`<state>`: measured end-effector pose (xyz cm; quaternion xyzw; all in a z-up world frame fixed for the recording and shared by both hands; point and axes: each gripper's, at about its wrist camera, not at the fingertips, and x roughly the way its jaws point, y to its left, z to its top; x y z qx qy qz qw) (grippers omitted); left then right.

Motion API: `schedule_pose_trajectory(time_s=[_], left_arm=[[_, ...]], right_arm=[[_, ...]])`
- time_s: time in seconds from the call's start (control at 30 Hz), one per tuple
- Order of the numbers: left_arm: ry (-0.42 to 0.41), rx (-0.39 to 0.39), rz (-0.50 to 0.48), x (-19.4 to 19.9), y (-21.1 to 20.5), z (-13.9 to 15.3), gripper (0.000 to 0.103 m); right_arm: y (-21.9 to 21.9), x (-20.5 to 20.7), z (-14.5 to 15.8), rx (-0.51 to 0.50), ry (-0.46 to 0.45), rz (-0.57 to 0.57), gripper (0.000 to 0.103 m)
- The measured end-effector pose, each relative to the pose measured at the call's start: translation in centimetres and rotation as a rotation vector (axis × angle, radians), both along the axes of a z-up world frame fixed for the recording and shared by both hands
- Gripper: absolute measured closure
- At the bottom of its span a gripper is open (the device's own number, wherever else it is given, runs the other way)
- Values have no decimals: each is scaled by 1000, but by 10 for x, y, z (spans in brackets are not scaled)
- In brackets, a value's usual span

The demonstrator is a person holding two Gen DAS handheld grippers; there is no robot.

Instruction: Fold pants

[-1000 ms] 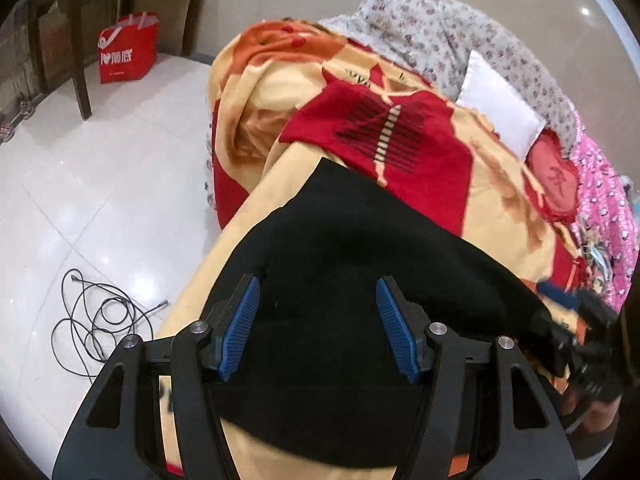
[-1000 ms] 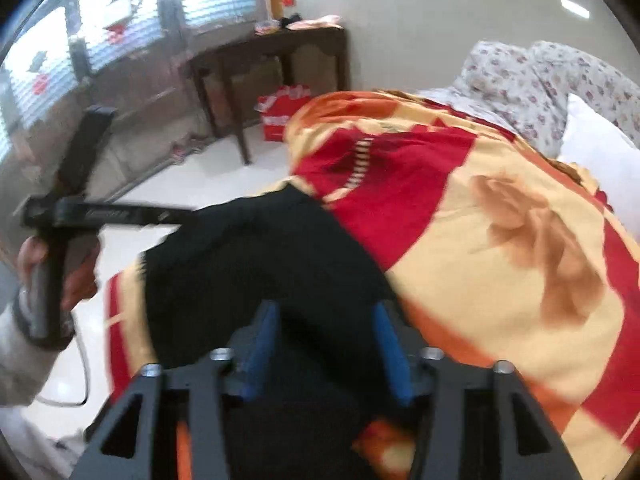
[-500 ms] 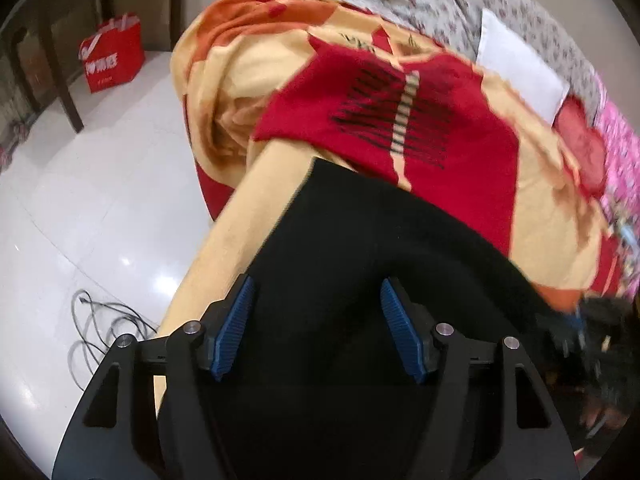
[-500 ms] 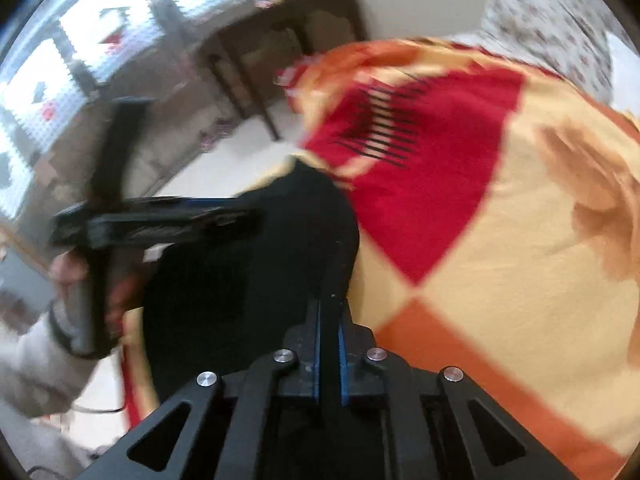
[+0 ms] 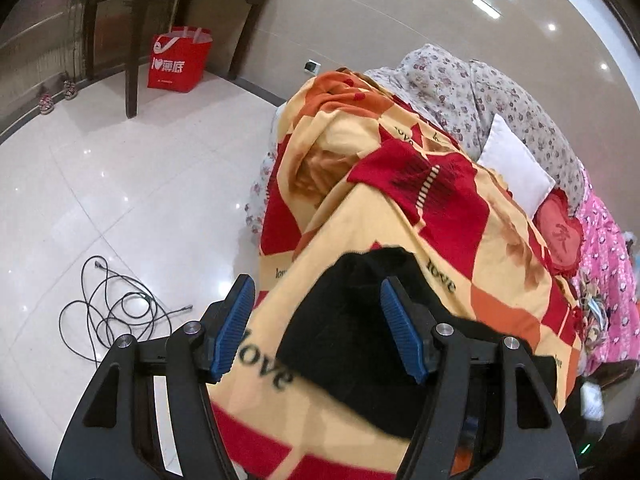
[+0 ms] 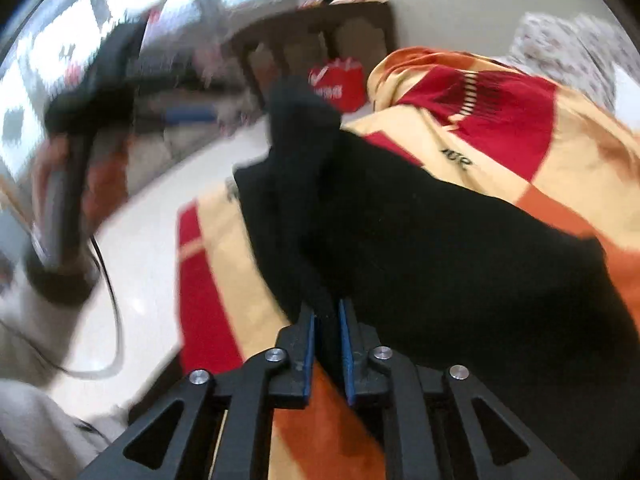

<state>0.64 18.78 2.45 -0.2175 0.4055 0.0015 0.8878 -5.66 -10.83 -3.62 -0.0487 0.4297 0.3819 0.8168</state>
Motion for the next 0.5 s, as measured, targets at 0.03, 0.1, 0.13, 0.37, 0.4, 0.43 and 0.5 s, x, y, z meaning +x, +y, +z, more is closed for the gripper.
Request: schedule_pose_trajectory(time_s=[0.03, 0.1, 0.13, 0.37, 0.4, 0.43, 0.5], left_arm=[[-3, -15, -9, -4, -2, 0, 37], [-14, -29, -26, -9, -7, 1, 37], [-24, -31, -28, -13, -11, 2, 37], [-85, 30, -94, -12, -50, 21, 37], [-80, 23, -88, -9, -51, 22, 37], [-77, 11, -86, -8, -50, 22, 37], [-71, -8, -71, -6, -43, 23, 37]], right_arm=[[-9, 0, 3, 44, 23, -10, 87], [-25, -2, 8, 115, 49, -45, 81], [-36, -5, 10, 114, 58, -79, 79], [-46, 2, 37, 189, 1, -150, 74], [-33, 4, 42, 196, -34, -125, 74], [-21, 9, 48, 192, -66, -118, 74], [8, 33, 50, 146, -92, -187, 74]])
